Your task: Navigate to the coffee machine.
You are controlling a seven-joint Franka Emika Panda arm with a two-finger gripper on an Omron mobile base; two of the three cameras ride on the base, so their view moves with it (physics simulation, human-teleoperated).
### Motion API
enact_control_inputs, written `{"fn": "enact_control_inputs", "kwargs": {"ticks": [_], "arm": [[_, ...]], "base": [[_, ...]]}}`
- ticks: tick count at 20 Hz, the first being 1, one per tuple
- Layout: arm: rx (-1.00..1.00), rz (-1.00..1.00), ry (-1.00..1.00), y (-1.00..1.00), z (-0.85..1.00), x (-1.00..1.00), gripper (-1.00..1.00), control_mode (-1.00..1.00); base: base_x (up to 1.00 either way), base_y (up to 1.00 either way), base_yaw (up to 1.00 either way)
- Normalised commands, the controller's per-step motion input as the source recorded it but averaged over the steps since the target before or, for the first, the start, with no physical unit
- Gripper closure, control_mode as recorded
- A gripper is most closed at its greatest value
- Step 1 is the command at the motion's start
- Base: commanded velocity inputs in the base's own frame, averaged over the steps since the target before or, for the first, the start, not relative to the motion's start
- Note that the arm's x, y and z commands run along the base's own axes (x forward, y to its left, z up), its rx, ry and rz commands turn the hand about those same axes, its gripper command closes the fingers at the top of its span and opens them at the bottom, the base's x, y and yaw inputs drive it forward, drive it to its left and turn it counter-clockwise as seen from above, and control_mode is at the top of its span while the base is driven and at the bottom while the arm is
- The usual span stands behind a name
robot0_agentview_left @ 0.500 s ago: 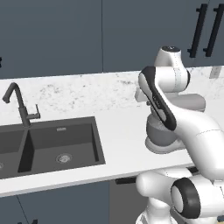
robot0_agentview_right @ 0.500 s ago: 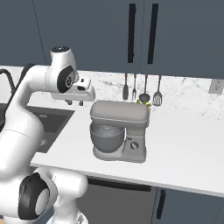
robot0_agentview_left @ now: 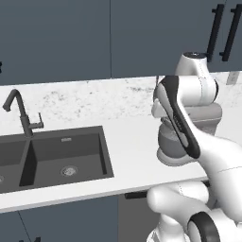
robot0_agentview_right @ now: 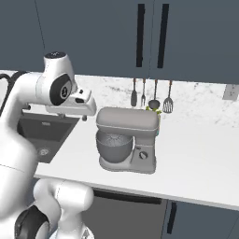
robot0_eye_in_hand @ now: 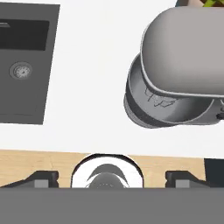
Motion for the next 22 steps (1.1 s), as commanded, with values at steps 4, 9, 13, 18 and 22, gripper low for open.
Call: {"fn": "enact_control_inputs", "kwargs": {"ticks": [4, 9, 13, 18, 22], "arm": [[0.00, 0.00, -0.19, 0.00, 0.00, -0.88, -1.00, -1.00], [0.00, 0.00, -0.39, 0.00, 0.00, -0.55, -1.00, -1.00], [0.00, 0.00, -0.45, -0.02, 0.04, -0.41, -1.00, -1.00], [0.00, 0.00, -0.06, 0.00, 0.00, -0.09, -1.00, 1.00], [0.00, 0.00, 0.00, 0.00, 0.00, 0.00, -1.00, 1.00]], "base": [[0.00, 0.00, 0.00], [0.00, 0.00, 0.00], [0.00, 0.00, 0.00], [-0.36, 0.00, 0.00], [-0.58, 0.13, 0.00]]}}
